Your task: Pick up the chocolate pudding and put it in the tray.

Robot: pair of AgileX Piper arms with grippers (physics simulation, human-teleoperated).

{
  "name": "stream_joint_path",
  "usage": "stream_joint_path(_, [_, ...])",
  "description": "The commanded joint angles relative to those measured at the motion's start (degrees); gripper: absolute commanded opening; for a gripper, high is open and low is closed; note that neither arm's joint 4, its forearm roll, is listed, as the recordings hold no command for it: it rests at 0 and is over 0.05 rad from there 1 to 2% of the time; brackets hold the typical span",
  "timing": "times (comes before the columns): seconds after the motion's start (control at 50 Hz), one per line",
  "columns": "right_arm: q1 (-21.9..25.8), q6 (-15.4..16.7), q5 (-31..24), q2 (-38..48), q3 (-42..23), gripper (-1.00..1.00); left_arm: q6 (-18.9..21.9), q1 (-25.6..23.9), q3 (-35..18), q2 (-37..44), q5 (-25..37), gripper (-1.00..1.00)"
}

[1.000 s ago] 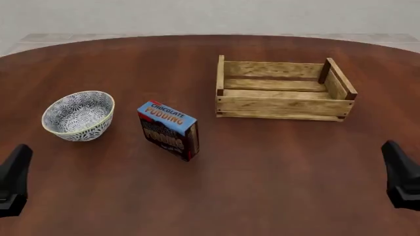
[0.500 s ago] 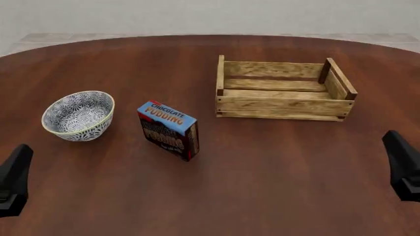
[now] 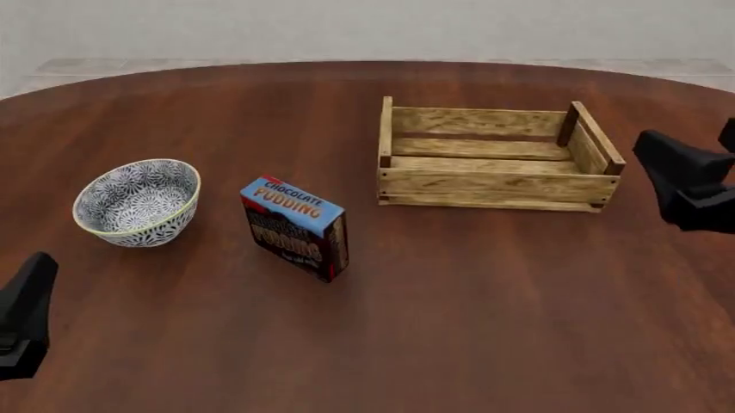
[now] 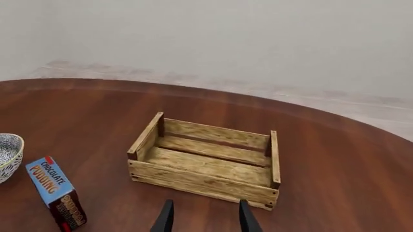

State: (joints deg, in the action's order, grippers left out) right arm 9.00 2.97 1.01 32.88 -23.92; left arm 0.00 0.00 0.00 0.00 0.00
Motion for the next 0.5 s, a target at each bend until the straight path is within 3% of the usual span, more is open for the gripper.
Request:
stream_joint_path(0.02, [4.4,1.5,-1.9,11.1,-9.9,1.00,0.0,0.0,0.0,0.0,0.0,1.00])
stream_joint_path(0.14, [8.5,1.0,-3.1,15.4,-14.2,1.00,0.0,0.0,0.0,0.0,0.0,1.00])
stream_joint_path(0.16, [9.0,3.2,-2.8,16.5,-14.8,1.00,0.0,0.0,0.0,0.0,0.0,1.00])
stream_joint_path(0.18, [9.1,3.4,-2.7,17.2,-15.2,1.00,0.0,0.0,0.0,0.0,0.0,1.00])
stream_joint_path(0.28, [12.1,3.1,-2.6,20.7,-17.8,1.00,0.0,0.0,0.0,0.0,0.0,1.00])
stream_joint_path(0.32, [13.6,1.5,-2.8,23.6,-19.7,1.00,0.0,0.0,0.0,0.0,0.0,1.00])
stream_joint_path(0.36, [12.7,1.9,-3.0,24.6,-20.4,1.00,0.0,0.0,0.0,0.0,0.0,1.00])
stream_joint_path(0.4, [14.0,4.4,-3.2,25.9,-21.4,1.00,0.0,0.0,0.0,0.0,0.0,1.00])
stream_joint_path(0.44, [15.4,2.5,-4.0,27.0,-22.9,1.00,0.0,0.0,0.0,0.0,0.0,1.00])
stream_joint_path(0.48, [15.5,2.7,-4.1,27.7,-23.8,1.00,0.0,0.0,0.0,0.0,0.0,1.00])
stream_joint_path(0.5, [16.2,4.8,-4.2,28.4,-24.3,1.00,0.0,0.0,0.0,0.0,0.0,1.00])
